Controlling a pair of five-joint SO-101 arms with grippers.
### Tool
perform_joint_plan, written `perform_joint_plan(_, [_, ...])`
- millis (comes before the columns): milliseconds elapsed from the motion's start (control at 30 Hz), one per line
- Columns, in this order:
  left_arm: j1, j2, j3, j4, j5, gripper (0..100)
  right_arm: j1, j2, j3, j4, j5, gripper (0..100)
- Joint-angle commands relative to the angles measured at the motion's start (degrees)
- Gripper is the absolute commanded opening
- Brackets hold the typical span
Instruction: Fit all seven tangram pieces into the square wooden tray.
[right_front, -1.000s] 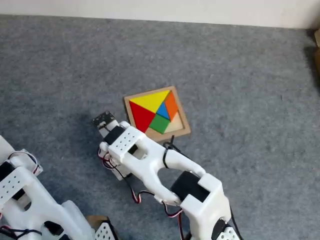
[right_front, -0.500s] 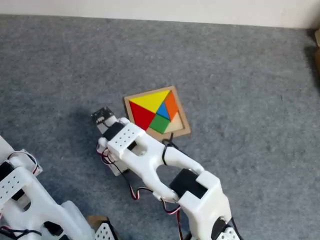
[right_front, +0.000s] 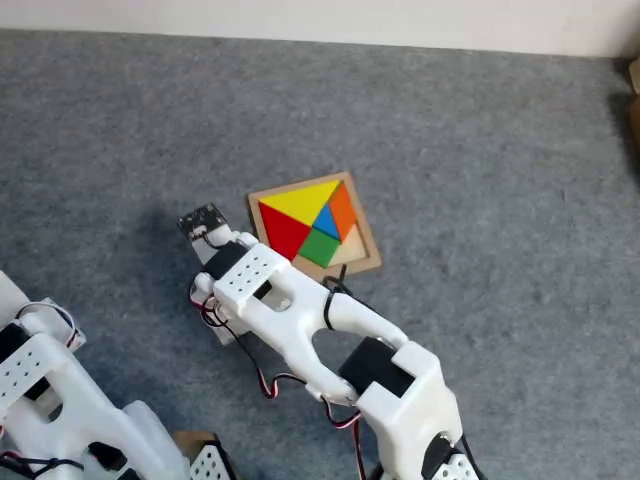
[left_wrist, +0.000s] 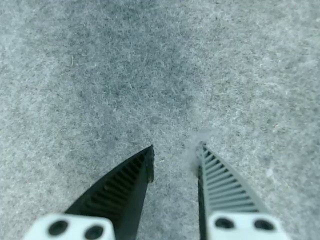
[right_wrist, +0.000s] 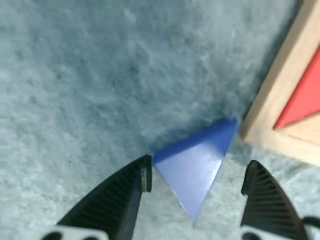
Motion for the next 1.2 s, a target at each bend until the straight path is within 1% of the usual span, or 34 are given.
perform_joint_plan(0, [0.7,-1.4,-2.0,-0.6,0.7,15,-0.7,-1.0,-2.5,-2.2,-1.8,28.9])
perform_joint_plan(100, [0.7,-1.4,-2.0,-0.6,0.7,15,-0.7,-1.0,-2.7,-2.2,-5.1,28.9])
perform_joint_plan(200, [0.7,-1.4,-2.0,-0.5,0.7,15,-0.7,-1.0,-2.5,-2.2,-5.7,28.9])
perform_joint_plan(500, [0.7,-1.4,-2.0,-0.5,0.6,15,-0.7,-1.0,0.9,-2.0,-5.7,28.9])
perform_joint_plan(733, [0.7,-1.4,-2.0,-0.5,0.5,15,-0.6,-1.0,1.0,-0.3,-5.7,28.9])
perform_joint_plan(1167, [0.7,-1.4,-2.0,-0.4,0.5,15,-0.6,-0.9,0.6,-0.9,-5.4,28.9])
